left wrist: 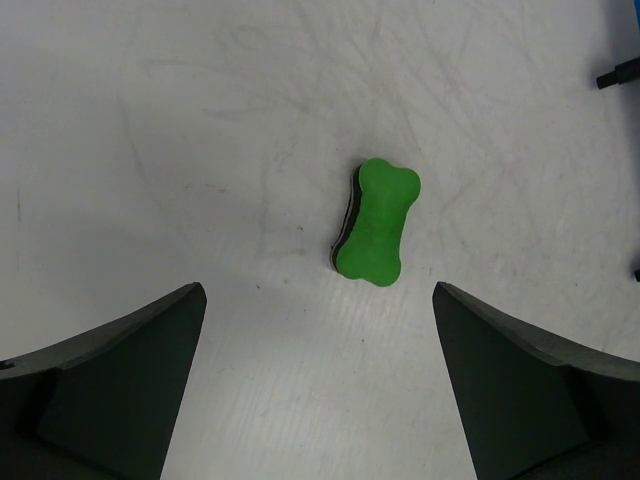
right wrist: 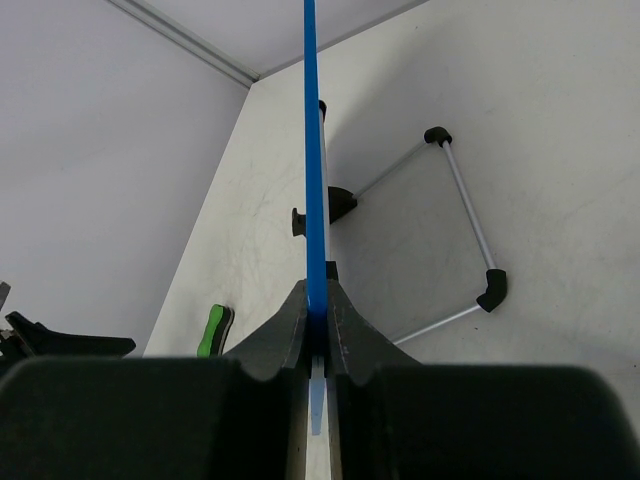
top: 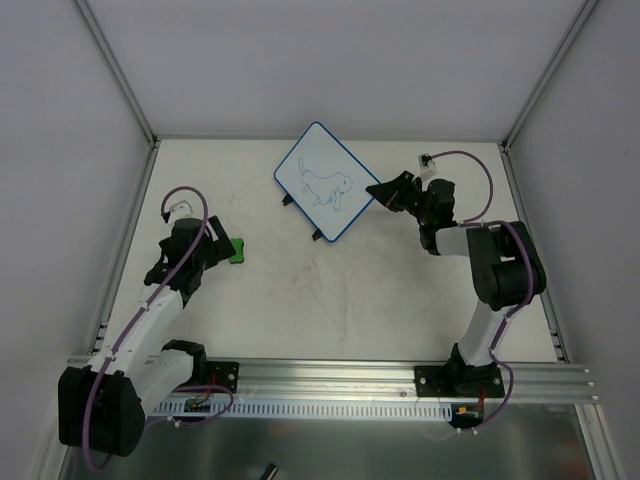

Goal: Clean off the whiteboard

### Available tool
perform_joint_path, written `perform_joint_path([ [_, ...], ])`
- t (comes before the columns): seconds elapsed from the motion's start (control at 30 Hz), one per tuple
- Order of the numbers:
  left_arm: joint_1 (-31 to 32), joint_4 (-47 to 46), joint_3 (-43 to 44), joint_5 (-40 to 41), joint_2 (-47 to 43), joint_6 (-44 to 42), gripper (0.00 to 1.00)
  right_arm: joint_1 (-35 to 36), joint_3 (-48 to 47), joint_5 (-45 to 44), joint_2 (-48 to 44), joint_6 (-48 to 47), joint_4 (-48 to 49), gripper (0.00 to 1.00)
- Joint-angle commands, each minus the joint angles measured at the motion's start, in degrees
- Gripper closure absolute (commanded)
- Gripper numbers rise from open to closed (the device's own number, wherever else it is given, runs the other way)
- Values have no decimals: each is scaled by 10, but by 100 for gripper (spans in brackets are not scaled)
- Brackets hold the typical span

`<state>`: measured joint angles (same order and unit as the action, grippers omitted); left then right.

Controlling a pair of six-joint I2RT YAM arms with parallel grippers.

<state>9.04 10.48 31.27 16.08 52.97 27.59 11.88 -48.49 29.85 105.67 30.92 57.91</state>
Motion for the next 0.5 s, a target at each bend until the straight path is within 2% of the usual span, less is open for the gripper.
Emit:
perform_joint_path([
  [0.0, 6, 40, 37, -61, 35, -11, 1, -6, -1, -10, -10, -14, 37, 100],
  [0.17, 31, 46, 77, -90, 135, -71, 1, -6, -4, -6, -7, -11, 37, 100],
  [0.37, 34, 59, 142, -112, 262, -116, 12, -6, -6, 0, -5, -9, 38, 100],
  [0.47, 38, 59, 146, -94, 265, -122, 12, -6, -8, 3, -3, -9, 38, 100],
])
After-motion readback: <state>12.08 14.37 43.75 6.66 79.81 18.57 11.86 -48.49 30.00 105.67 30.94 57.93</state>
